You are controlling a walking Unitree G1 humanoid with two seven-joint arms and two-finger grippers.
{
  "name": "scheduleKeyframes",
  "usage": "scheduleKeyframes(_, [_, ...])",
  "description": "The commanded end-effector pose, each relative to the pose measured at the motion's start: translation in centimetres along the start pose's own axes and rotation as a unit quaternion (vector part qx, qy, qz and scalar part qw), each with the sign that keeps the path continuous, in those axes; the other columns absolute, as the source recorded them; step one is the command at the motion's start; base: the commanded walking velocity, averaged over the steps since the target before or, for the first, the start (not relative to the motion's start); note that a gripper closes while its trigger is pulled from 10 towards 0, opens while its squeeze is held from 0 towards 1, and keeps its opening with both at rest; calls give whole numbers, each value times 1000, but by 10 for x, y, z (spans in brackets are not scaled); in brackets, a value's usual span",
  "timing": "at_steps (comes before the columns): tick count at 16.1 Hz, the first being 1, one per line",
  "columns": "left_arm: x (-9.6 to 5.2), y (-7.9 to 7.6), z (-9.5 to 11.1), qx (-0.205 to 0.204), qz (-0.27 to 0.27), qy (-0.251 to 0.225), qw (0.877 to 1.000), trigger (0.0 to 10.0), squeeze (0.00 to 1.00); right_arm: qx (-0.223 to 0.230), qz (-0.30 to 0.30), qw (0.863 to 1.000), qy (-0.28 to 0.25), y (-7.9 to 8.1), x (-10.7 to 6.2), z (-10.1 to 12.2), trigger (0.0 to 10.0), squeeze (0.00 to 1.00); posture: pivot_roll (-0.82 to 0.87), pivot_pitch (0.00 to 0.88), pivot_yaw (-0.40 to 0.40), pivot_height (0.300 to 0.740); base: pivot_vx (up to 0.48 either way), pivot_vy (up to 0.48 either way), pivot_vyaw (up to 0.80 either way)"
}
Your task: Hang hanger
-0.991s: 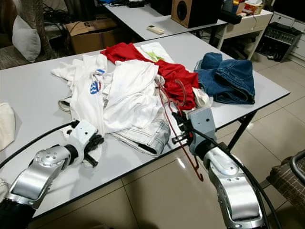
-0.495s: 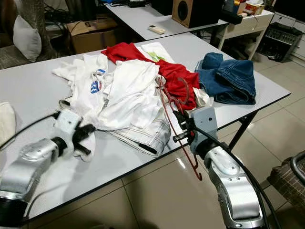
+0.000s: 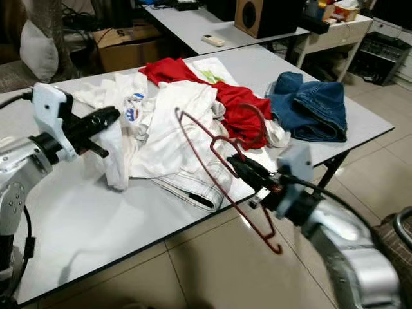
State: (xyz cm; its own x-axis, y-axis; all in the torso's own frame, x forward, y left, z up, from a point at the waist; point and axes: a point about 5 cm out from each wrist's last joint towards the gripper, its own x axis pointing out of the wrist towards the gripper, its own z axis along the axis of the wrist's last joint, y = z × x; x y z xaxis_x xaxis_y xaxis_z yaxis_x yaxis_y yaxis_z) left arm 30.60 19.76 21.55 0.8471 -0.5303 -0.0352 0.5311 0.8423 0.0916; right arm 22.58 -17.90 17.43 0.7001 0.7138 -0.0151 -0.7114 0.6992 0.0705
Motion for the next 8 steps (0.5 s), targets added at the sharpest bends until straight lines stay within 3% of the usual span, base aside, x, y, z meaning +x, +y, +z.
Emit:
scheduleKeyframes(1, [0,0,11,22,-18,-15,999,0,0,12,40,999,1,5,-4,5,10000,0,-98,0,18,740,0,0,0])
scheduleKeyframes(4, [-2,-12,23,28,-90,-37,995,0,0,33,62,997,11,5,2,2,10000,0,-98,0,17,740,0,0,0])
scheduleKeyframes(8, [-1,-24,36,34,-140,-69,987,0,0,56,85,995,18,5,13,-2,10000,0,-86,0,8,740,0,0,0])
